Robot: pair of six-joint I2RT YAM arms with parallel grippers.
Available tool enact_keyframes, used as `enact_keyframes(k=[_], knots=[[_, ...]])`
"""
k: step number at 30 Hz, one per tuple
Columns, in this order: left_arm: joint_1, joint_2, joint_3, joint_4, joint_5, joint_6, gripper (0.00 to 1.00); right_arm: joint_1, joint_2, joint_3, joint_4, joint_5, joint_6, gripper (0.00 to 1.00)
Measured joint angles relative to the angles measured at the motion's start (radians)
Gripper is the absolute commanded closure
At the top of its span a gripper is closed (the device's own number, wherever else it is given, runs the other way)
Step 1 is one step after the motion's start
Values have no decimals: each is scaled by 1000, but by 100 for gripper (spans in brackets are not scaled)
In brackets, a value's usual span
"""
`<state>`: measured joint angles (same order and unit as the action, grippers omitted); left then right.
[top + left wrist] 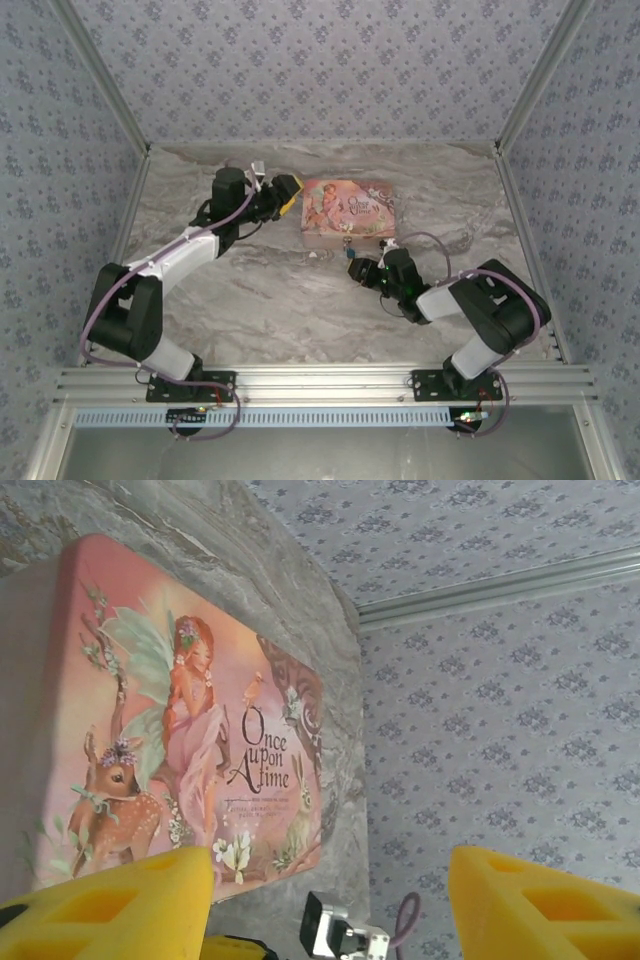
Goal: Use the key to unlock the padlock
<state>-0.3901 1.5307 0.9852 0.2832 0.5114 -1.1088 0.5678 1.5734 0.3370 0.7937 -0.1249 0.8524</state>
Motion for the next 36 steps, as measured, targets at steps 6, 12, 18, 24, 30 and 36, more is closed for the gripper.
enact_keyframes(k=[6, 12, 18, 24, 30, 36], knots=[[3, 38, 51, -70, 0, 79, 30, -8, -125, -19, -146, 62, -41, 26], [4, 74, 54, -118, -3, 140, 26, -52, -260, -29, -270, 91, -100, 7], [4, 132, 63, -138, -5, 177, 17, -109, -345, -29, -290, 50, -116, 0], [4, 224, 67, -108, 13, 162, 12, -136, -377, -29, -290, -24, -117, 0], [4, 312, 122, -102, 72, 162, 12, -138, -388, -29, -291, -51, -117, 0], [1, 379, 187, -97, 106, 162, 13, -138, -388, -28, -313, -71, -126, 0]])
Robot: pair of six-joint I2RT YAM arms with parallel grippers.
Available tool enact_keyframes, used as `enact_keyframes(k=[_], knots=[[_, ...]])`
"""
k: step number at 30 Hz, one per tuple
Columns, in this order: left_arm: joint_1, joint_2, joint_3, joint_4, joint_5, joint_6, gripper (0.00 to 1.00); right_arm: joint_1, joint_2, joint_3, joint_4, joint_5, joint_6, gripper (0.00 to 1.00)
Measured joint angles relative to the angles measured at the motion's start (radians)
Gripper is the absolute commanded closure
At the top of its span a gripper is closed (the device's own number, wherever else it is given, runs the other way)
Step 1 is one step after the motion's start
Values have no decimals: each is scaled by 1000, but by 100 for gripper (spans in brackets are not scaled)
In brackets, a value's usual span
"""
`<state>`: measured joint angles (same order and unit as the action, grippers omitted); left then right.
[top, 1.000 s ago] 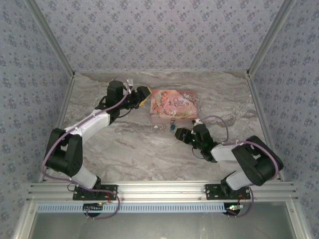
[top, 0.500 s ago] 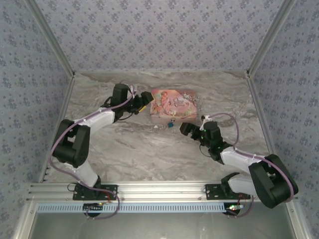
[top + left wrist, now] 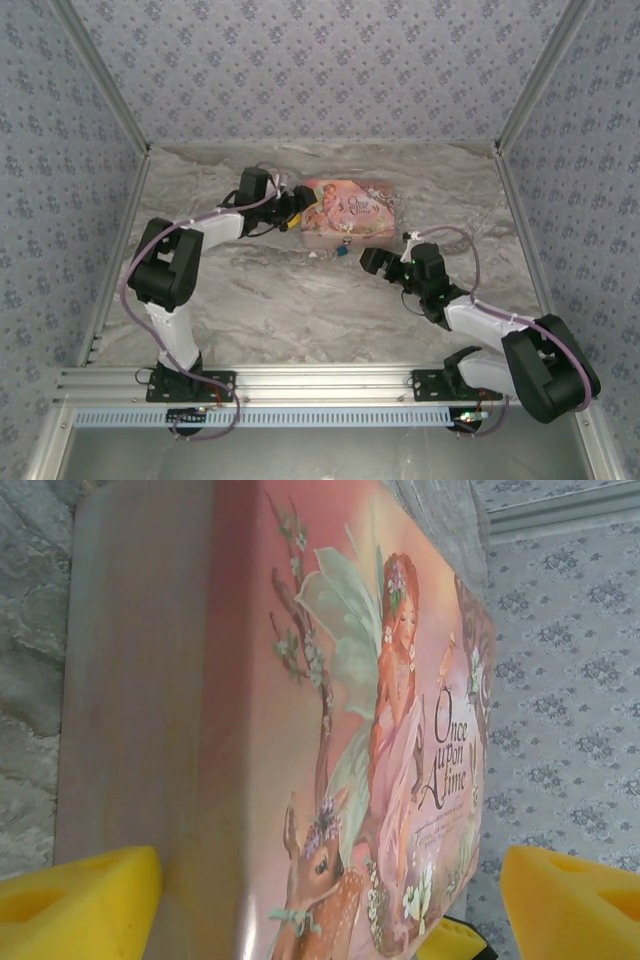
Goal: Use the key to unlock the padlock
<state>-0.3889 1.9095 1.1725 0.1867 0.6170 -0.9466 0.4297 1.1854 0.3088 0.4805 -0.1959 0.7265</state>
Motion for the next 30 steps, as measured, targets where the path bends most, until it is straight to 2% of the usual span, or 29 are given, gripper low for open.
enact_keyframes(k=[6, 10, 14, 22, 30], knots=[[0, 55, 39, -1, 4, 1, 12, 0, 34, 26, -6, -19, -10, 1], [0, 73, 45, -2, 4, 4, 13, 0, 103, 51, 4, -31, -18, 9], [-4, 88, 46, -4, 3, 12, 15, 0, 190, 70, 45, -50, -33, 11], [-20, 90, 19, -12, -8, 33, 19, 10, 339, 97, 262, -72, -55, 14], [-20, 76, -39, 56, -15, 30, 20, 34, 453, 115, 442, -74, -62, 15]])
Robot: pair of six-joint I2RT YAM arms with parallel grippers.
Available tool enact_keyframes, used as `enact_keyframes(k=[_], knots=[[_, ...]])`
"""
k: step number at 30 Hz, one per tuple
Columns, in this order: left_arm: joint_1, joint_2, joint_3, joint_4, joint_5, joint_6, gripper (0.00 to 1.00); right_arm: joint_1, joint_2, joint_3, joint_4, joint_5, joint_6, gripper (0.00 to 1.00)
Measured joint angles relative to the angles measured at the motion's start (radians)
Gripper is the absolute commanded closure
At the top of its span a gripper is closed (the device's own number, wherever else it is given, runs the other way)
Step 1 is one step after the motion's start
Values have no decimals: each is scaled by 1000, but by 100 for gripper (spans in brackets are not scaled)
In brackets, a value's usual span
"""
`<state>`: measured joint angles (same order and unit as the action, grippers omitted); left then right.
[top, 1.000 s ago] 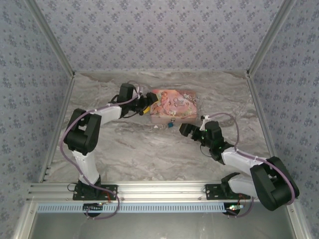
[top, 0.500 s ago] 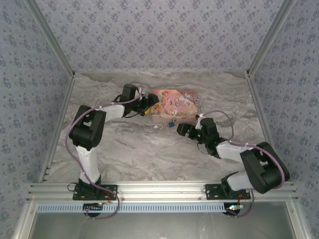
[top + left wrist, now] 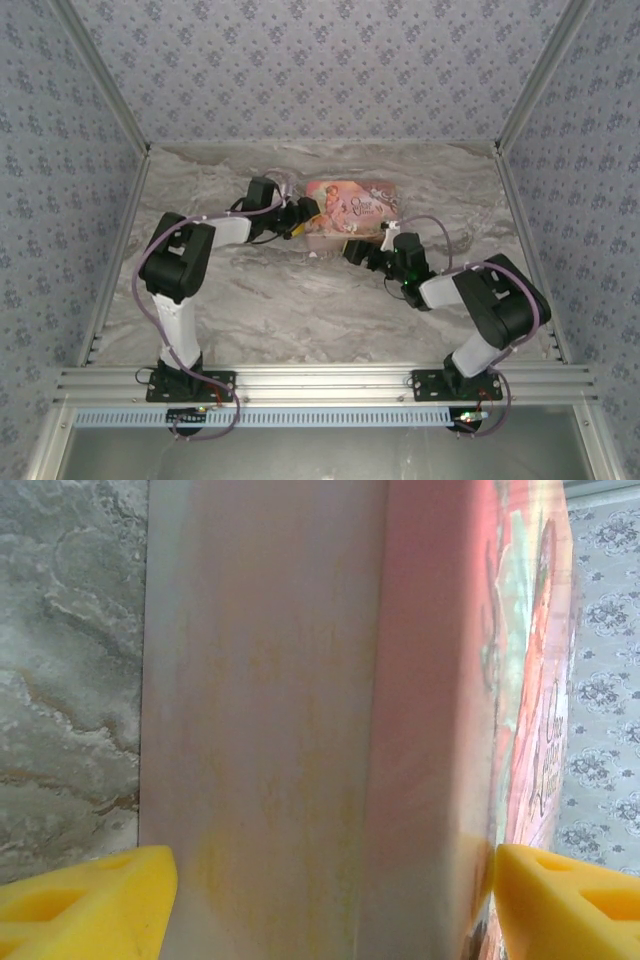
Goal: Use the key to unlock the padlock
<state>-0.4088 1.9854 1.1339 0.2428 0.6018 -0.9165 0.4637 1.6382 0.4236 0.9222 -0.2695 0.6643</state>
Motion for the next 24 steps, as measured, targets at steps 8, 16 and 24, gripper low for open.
enact_keyframes(k=[8, 16, 24], knots=[[0, -16, -43, 52, -19, -1, 21, 17, 76, 14, 89, -2, 0, 18], [1, -23, -47, 57, -26, -1, 28, 22, 114, 27, 129, -9, 0, 19], [1, -27, -49, 58, -31, -2, 33, 24, 150, 35, 179, -32, 1, 23]])
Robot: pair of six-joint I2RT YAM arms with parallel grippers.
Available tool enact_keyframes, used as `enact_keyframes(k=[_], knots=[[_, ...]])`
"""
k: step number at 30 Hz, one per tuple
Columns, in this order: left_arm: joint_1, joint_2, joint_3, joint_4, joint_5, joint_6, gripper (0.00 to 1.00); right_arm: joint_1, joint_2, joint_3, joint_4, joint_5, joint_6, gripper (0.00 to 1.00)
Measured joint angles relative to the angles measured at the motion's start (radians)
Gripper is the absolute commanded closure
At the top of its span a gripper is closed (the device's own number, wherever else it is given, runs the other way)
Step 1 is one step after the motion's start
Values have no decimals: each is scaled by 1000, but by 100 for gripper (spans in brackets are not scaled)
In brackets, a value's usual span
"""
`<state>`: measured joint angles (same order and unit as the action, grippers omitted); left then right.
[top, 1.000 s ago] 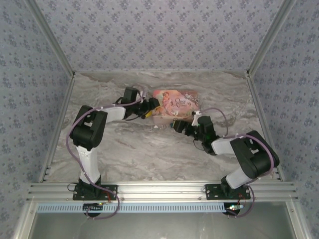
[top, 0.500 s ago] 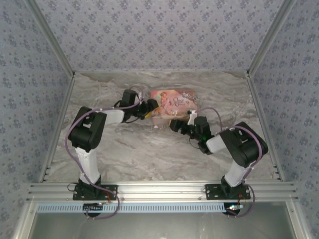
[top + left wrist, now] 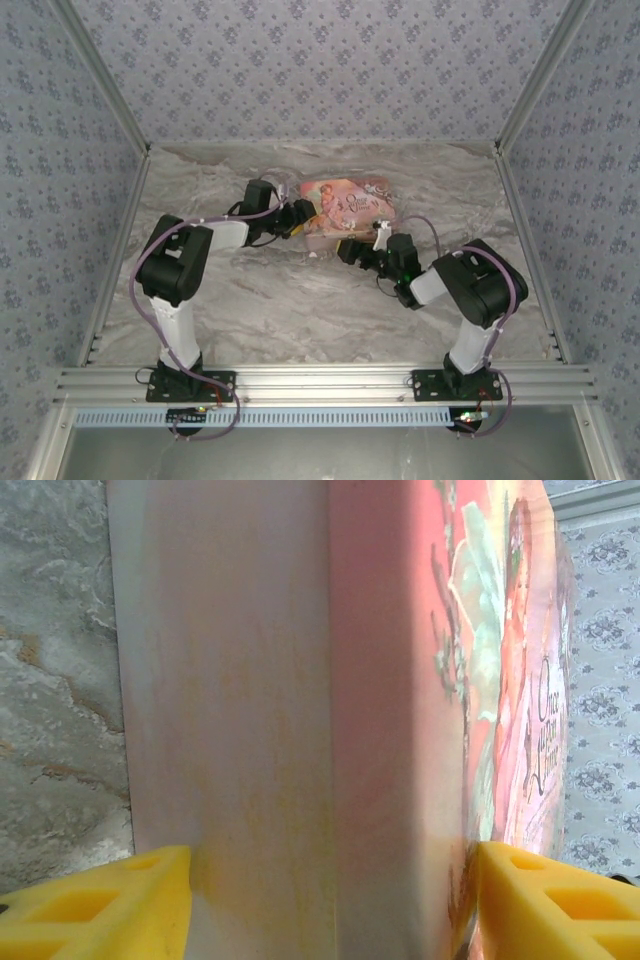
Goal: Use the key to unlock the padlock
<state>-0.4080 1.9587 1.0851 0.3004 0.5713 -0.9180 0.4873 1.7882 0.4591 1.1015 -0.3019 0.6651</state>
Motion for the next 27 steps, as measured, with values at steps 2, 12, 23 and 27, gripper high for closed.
enact_keyframes(k=[2, 12, 23, 27], knots=[[0, -1, -1, 0, -1, 0, 33, 0, 4, 0, 10, -7, 0, 25], [0, -2, -2, 1, -3, 0, 34, 2, 13, 2, 35, -24, 7, 38], [-1, -4, -3, 0, -3, 1, 34, -2, 14, -9, 32, -28, 7, 56], [-3, -5, -4, 0, -3, 2, 34, -4, 15, -14, 32, -28, 7, 63]])
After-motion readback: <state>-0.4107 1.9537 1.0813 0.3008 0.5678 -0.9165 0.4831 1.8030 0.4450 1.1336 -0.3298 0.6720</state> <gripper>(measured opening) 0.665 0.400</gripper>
